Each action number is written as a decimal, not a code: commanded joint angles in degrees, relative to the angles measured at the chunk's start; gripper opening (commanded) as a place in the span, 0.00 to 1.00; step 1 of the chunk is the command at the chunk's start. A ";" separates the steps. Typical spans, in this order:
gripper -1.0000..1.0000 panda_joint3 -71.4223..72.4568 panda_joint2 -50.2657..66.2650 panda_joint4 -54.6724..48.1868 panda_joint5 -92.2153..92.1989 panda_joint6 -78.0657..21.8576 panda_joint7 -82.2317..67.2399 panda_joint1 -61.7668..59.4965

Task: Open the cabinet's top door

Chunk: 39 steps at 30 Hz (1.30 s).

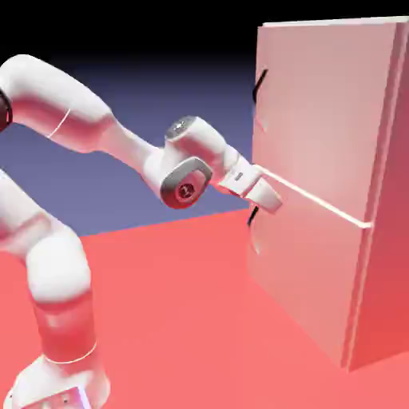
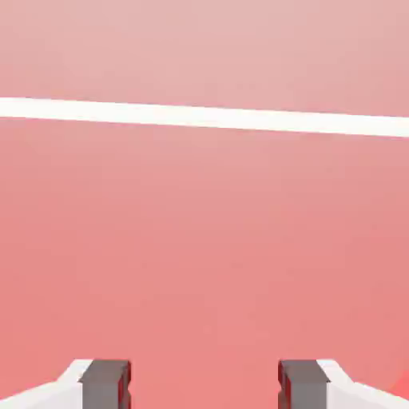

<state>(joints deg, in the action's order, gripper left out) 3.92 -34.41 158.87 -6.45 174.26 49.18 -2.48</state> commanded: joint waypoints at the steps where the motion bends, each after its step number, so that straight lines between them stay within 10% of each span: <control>1: 0.50 1.46 -0.65 -0.79 -2.39 0.09 2.50 -1.18; 39: 0.50 56.74 -25.27 -30.88 -93.26 3.66 97.20 -45.82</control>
<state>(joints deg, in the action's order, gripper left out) 60.66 -59.68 127.99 -99.71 177.92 146.38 -48.30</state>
